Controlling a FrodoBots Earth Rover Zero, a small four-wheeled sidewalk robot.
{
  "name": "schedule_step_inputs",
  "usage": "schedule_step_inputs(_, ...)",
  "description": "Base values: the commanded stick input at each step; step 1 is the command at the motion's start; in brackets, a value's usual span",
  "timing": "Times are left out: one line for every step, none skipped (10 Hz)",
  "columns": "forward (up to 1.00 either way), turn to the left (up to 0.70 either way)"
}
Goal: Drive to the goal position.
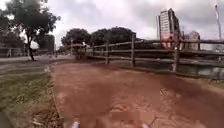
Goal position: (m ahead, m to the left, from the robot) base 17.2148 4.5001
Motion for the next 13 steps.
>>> schedule_step_inputs(0.7,0.0)
schedule_step_inputs(0.7,0.0)
schedule_step_inputs(0.7,0.0)
schedule_step_inputs(0.7,0.0)
schedule_step_inputs(0.7,0.0)
schedule_step_inputs(0.7,0.0)
schedule_step_inputs(0.7,0.0)
schedule_step_inputs(0.7,0.0)
schedule_step_inputs(0.7,0.13)
schedule_step_inputs(0.7,0.35)
schedule_step_inputs(0.7,0.35)
schedule_step_inputs(0.7,0.35)
schedule_step_inputs(0.7,0.35)
